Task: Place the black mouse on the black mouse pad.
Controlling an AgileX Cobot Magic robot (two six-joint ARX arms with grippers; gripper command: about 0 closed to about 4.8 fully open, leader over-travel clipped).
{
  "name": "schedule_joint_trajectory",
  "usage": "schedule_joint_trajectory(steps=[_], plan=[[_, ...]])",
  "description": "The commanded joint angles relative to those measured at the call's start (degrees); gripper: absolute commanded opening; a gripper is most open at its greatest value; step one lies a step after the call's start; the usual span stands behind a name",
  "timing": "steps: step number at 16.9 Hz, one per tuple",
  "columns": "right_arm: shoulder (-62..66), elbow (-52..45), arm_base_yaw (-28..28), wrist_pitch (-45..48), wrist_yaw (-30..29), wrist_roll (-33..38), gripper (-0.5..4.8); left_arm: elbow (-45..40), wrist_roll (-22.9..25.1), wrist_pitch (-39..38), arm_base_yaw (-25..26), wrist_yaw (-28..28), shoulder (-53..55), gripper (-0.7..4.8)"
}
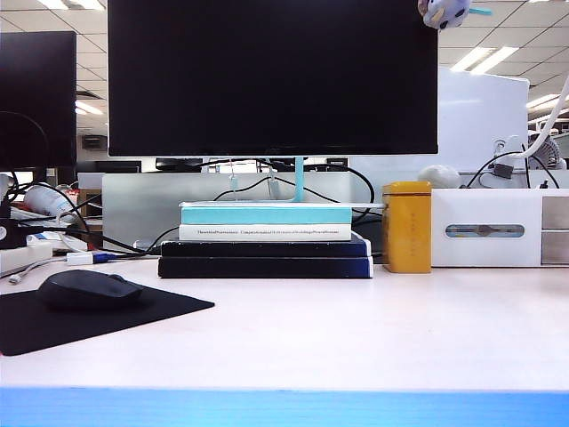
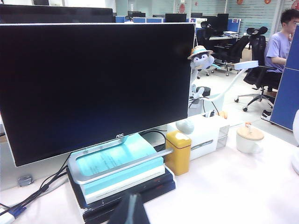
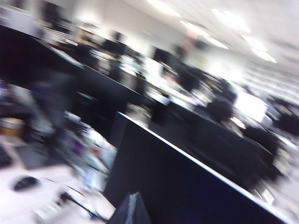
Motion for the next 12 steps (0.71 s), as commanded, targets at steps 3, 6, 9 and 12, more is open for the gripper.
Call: schedule_joint_trajectory(steps=[3,6,9,12], plan=[[5.53,0.15,-0.15,5.66,-2.95,-1.57,-0.01,0.17,0.02,-2.01,0.02,0.26,-0.02,-0.02],[5.38,0.17,-0.26,7.26,-2.97,-1.79,-0.01,0.17,0.02,-2.03,0.02,0.28,-0.02,-0.02],[2.6,-6.32,-0.31,10.73,-4.7,-2.16,-0.01,0.17,0.04,-2.03,0.02,0.31,-0.02,-0.02],[-8.63,-31.34,-0.35,25.66,-7.32,-1.84,-0.01,0.15,0.02,-2.01,0.02,0.26,-0.02,-0.02]])
